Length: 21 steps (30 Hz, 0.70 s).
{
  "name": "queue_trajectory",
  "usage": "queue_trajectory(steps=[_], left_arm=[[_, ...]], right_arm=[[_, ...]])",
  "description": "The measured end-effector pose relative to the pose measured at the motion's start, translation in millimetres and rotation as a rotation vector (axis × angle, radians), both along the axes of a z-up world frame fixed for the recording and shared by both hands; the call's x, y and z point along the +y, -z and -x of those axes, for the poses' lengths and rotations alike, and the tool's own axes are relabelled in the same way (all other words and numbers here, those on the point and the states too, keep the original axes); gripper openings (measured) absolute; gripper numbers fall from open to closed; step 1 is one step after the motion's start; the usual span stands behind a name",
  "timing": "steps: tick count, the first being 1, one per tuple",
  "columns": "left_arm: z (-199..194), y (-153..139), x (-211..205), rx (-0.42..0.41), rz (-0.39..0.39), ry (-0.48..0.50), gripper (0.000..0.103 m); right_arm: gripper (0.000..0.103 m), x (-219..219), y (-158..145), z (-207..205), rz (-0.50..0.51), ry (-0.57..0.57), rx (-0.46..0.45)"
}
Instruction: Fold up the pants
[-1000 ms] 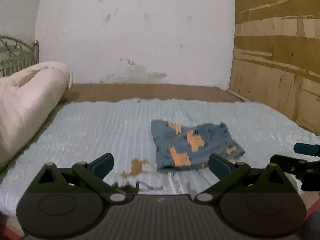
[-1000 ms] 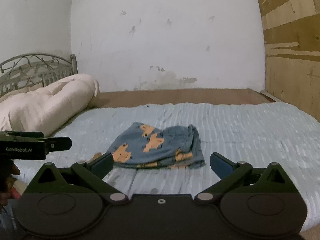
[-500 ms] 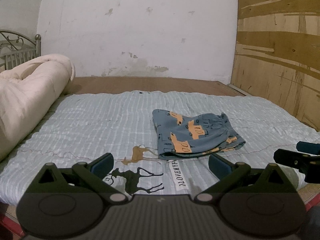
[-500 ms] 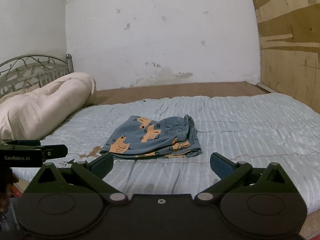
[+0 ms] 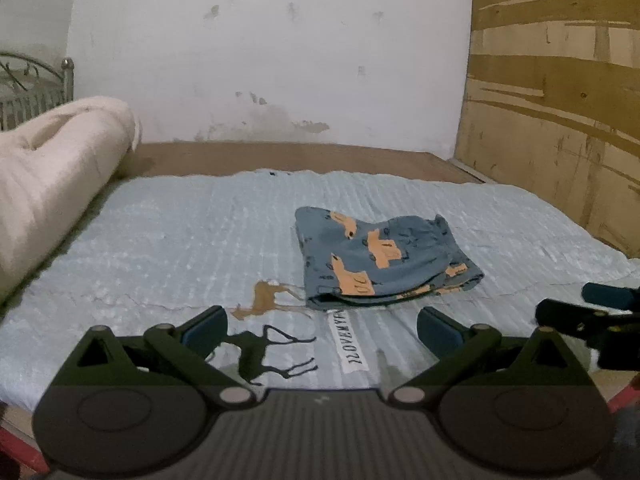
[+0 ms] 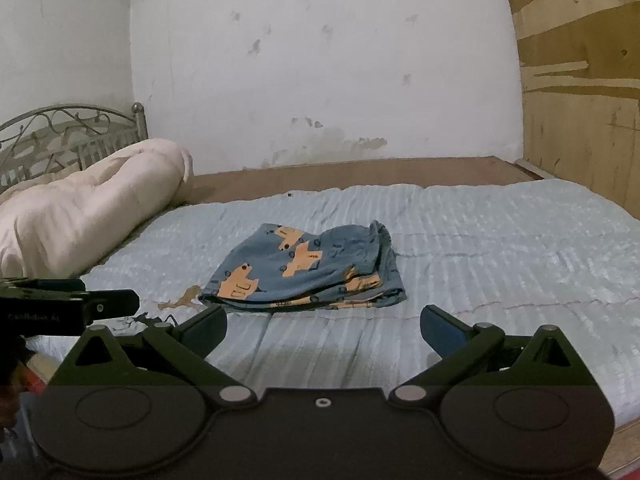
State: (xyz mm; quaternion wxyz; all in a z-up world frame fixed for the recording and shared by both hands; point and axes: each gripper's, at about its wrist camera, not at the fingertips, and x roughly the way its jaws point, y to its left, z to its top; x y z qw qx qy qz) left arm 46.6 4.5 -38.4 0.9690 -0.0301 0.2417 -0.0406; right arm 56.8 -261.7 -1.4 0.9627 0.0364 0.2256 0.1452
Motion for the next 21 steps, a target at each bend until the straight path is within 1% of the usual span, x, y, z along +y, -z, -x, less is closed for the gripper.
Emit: queue_trajectory(steps=[3,11,21], left_arm=[[-2,2,0,0.003,0.012,0.001,0.103],[-11,8,0,0.013,0.007,-0.006,0.103],[-25,19,4,0.059,0.011,-0.021,0.103]], right_arm=[[0.102,1,4,-4,0.000,-0.005,0.015],[0.102,2,14,-15,-0.002,-0.009,0.050],[0.102,3,26,-32,-0.011,-0.015,0.090]])
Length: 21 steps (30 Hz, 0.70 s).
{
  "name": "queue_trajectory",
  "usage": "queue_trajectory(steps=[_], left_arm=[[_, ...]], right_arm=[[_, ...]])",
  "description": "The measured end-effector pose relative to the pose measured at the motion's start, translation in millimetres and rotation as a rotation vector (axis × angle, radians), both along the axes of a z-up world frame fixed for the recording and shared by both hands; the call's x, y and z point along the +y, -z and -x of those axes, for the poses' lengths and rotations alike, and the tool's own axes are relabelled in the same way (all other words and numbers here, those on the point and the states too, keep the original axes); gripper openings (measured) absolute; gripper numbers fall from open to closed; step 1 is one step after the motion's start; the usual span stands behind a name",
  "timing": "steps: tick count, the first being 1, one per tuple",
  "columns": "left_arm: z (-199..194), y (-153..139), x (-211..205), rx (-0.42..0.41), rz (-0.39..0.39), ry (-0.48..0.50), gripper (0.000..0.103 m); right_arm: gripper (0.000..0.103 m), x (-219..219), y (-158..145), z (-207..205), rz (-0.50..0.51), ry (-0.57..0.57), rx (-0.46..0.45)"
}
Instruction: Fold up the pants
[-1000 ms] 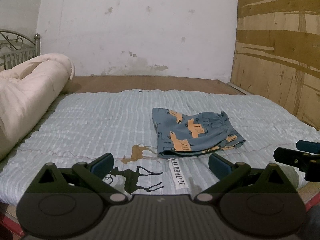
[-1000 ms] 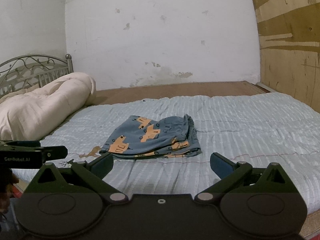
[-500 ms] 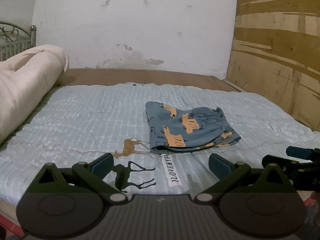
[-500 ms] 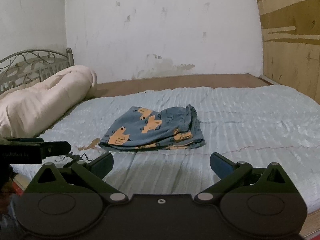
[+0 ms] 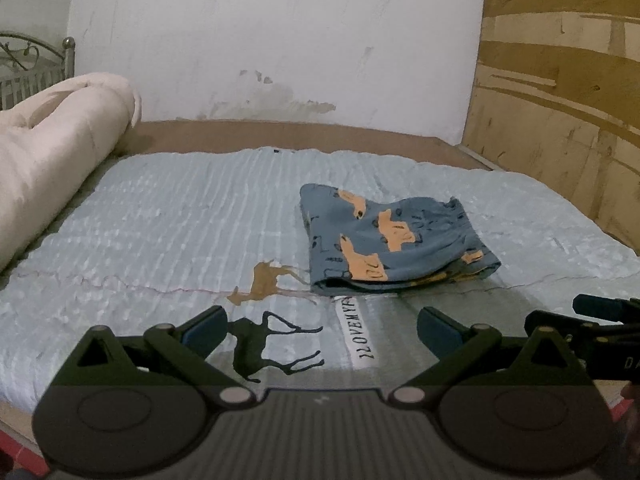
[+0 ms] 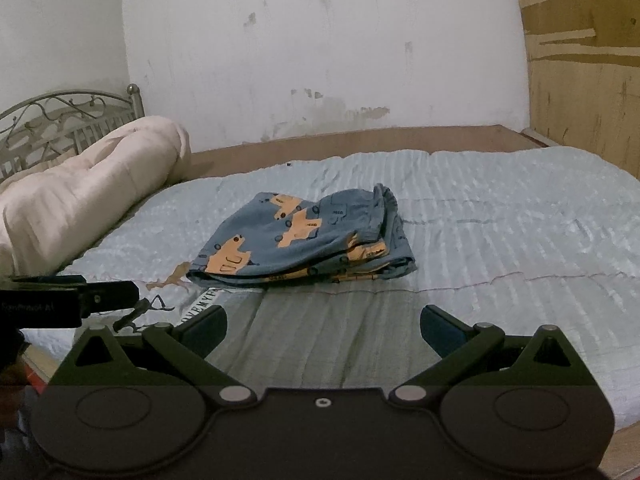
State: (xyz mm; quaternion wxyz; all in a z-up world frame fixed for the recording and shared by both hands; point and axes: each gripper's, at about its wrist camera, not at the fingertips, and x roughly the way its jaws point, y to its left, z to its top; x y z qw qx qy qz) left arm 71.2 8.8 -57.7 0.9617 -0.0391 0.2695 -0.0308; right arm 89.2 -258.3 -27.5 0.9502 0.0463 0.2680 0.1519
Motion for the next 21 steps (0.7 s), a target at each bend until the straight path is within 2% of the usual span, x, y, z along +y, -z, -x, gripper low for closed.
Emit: queue_trajectory(steps=[21], left_arm=[[-13,9,3,0.034,0.000,-0.015,0.103]], right_arm=[[0.102,2,10,-14,0.000,-0.004,0.031]])
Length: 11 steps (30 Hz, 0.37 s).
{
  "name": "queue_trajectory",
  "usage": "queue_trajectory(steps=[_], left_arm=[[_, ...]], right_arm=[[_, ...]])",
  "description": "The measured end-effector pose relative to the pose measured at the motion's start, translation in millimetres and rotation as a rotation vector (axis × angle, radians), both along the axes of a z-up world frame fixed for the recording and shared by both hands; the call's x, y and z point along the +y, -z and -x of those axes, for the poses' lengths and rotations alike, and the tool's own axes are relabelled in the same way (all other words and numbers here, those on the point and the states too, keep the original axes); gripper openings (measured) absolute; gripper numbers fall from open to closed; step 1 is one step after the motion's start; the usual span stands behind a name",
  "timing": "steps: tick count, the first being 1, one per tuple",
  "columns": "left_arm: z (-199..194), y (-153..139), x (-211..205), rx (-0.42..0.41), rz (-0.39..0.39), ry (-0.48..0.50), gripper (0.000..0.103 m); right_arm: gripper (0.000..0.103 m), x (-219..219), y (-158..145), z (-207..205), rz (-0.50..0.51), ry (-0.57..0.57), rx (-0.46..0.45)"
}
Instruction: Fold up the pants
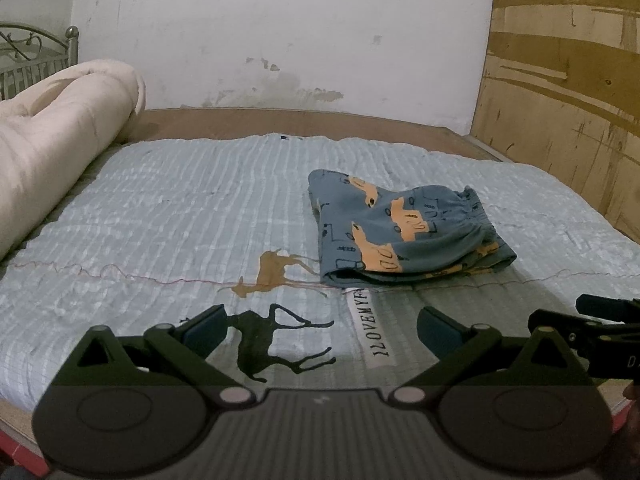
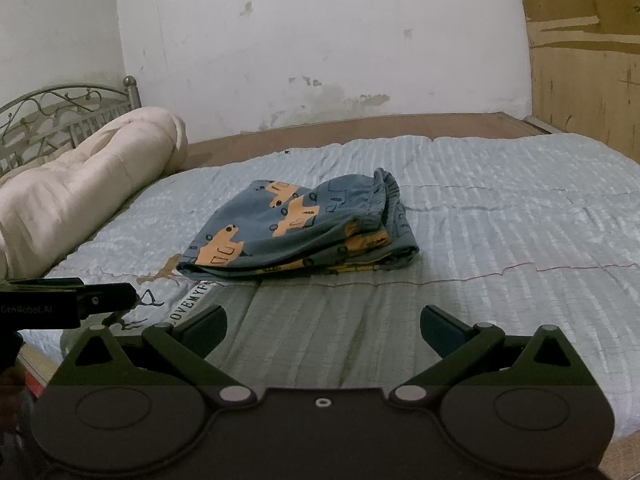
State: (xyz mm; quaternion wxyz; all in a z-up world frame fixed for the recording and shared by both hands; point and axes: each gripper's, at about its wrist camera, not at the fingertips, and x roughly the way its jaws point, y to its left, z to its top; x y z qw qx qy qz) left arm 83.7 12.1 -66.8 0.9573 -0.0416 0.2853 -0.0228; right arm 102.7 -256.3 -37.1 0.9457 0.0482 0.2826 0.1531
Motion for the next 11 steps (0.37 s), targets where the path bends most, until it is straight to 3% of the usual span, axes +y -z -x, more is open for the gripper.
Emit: queue_trajectory(steps=[11], left_arm=[[0.7,2.2,-0.2,-0.010,0.003,0.005,0.103]], right_arm=[[0.102,0.7,0.5,-0.6,0.002,-0.002,0.001]])
